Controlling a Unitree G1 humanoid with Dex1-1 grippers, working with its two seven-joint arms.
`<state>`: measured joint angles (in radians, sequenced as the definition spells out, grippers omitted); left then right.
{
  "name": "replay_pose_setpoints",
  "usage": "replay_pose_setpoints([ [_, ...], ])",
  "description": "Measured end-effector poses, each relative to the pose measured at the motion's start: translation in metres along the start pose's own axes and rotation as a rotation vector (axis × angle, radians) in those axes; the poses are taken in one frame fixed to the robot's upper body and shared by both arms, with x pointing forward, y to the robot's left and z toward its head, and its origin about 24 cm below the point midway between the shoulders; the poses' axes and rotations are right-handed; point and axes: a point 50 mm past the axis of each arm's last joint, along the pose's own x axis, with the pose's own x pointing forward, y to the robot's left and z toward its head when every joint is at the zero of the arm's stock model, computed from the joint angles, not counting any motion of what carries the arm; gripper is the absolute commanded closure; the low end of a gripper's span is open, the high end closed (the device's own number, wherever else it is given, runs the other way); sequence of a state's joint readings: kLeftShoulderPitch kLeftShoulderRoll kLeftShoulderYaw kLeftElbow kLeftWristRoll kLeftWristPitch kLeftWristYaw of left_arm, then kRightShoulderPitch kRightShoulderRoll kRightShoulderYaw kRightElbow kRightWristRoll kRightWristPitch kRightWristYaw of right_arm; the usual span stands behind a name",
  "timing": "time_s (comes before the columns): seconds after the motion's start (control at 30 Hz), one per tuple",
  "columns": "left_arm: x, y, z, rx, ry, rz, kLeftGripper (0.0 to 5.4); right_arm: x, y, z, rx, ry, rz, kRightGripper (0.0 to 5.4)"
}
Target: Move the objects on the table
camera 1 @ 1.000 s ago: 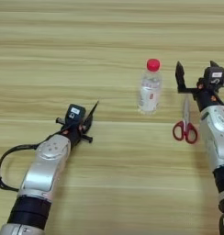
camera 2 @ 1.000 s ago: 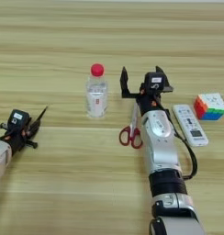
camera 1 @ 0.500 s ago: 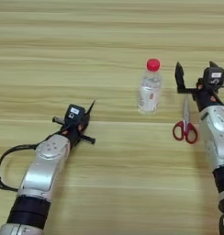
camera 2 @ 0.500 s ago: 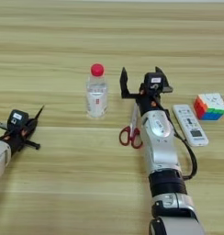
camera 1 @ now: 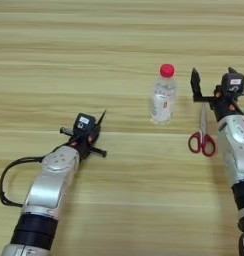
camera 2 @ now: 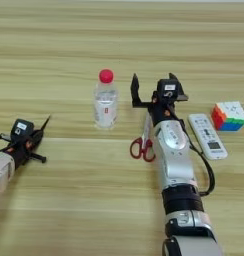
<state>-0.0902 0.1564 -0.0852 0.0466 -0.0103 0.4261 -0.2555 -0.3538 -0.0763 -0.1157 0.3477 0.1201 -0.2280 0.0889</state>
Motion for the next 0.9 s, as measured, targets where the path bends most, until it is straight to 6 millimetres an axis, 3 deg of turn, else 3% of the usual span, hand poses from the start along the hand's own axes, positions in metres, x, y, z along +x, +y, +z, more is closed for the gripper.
replay_pose_setpoints([
  [0.47, 0.003, -0.038, 0.008, -0.028, 0.0, -0.109, 5.17, 0.0, 0.0, -0.001, 0.0, 0.006, -0.001, 0.0],
  [0.9, 0.011, -0.055, 0.013, -0.034, 0.001, -0.15, 5.17, 0.0, 0.0, -0.001, 0.001, 0.006, -0.001, 0.0],
])
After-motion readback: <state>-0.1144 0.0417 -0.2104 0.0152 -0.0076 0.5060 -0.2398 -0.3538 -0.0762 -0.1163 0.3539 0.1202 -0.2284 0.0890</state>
